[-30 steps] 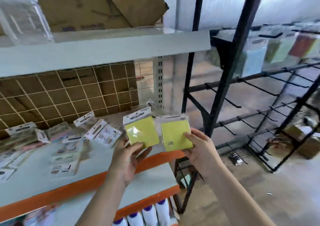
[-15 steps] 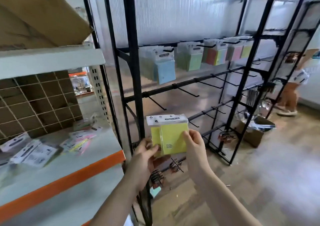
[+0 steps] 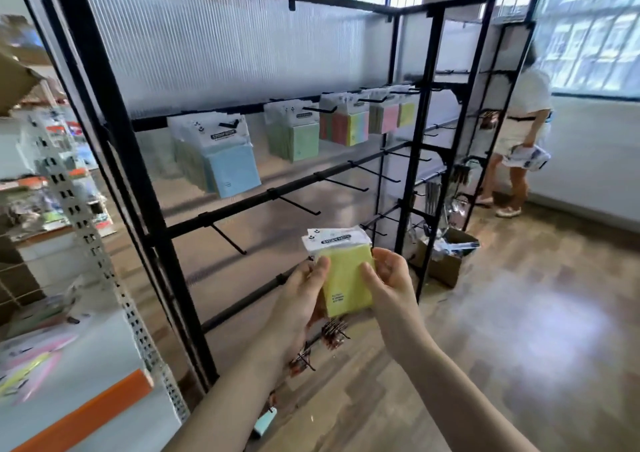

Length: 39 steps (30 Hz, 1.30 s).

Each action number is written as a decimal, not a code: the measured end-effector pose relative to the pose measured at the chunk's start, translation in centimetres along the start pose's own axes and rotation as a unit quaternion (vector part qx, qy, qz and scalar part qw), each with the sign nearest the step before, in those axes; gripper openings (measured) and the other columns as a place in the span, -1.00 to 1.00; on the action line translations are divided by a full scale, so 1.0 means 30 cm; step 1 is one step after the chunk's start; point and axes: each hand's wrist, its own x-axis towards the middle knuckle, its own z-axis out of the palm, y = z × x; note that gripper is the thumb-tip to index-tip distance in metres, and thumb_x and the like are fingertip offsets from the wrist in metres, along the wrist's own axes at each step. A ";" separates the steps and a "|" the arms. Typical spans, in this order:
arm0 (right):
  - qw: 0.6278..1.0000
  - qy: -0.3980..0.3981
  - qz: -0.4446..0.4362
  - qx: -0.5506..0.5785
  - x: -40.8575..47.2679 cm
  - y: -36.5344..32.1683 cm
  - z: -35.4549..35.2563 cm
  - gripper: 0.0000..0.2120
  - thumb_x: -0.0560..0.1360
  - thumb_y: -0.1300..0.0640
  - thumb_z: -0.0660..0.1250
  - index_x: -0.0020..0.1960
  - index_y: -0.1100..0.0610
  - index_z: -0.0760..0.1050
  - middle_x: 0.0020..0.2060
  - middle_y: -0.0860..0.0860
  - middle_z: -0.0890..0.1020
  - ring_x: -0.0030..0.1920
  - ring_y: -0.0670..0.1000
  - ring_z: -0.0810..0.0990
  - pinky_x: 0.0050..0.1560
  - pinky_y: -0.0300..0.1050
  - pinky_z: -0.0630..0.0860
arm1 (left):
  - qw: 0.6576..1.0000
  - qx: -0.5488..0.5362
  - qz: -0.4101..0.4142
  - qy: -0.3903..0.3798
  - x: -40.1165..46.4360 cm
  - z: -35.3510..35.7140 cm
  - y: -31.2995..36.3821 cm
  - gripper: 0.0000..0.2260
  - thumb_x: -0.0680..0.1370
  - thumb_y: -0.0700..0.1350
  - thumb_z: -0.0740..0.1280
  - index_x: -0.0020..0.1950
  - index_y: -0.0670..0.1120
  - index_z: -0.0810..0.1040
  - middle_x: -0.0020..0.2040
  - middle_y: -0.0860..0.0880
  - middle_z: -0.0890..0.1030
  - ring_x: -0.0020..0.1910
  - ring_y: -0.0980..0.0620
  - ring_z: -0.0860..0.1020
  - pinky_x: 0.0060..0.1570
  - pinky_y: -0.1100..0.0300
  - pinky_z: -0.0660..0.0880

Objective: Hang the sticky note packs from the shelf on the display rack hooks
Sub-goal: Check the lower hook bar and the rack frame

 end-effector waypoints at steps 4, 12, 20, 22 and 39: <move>0.999 -0.009 -0.022 0.028 0.131 0.015 -0.022 -0.76 0.57 0.26 0.25 0.22 0.12 0.38 0.05 0.04 0.60 0.00 -0.05 0.61 0.03 0.07 0.57 | 0.994 0.091 0.056 0.025 0.171 0.046 0.021 -0.56 0.42 0.25 0.28 0.06 -0.08 0.53 -0.04 -0.14 0.64 -0.09 0.01 0.65 -0.13 0.04 0.63; 0.996 -0.085 -0.028 0.019 0.484 0.044 -0.016 -0.78 0.61 0.24 0.19 0.19 0.00 0.41 -0.04 -0.14 0.63 -0.10 -0.16 0.59 -0.13 -0.21 0.51 | 0.986 0.009 0.127 0.104 0.542 0.117 0.121 -0.90 0.50 -0.11 0.41 -0.01 -0.08 0.62 -0.14 -0.02 0.71 -0.16 -0.04 0.67 -0.20 0.14 0.57; 0.988 -0.135 -0.072 0.012 0.790 -0.037 -0.023 -0.71 0.47 -0.07 0.25 0.10 0.07 0.46 -0.14 -0.08 0.66 -0.12 -0.08 0.62 -0.16 -0.19 0.57 | 0.970 0.092 0.204 0.098 0.815 0.233 0.211 -0.89 0.46 0.01 0.43 -0.14 -0.01 0.61 -0.25 0.11 0.69 -0.26 0.16 0.65 -0.23 0.40 0.47; 0.989 -0.112 -0.092 0.014 0.846 -0.055 -0.033 -0.72 0.46 -0.09 0.24 0.04 0.08 0.48 -0.19 -0.08 0.67 -0.17 -0.10 0.64 -0.23 -0.24 0.55 | 0.971 0.085 0.205 0.089 0.862 0.271 0.222 -0.85 0.47 0.00 0.43 -0.09 -0.06 0.62 -0.23 0.06 0.70 -0.21 0.07 0.66 -0.11 0.29 0.50; 0.991 -0.067 -0.107 0.045 1.334 -0.071 -0.258 -0.79 0.45 -0.10 0.28 -0.11 0.05 0.52 -0.35 -0.11 0.62 -0.33 -0.15 0.57 -0.33 -0.28 0.49 | 0.947 0.126 0.285 0.082 1.267 0.585 0.234 -0.93 0.51 -0.08 0.41 -0.19 0.02 0.63 -0.23 0.11 0.69 -0.25 0.19 0.65 -0.26 0.43 0.49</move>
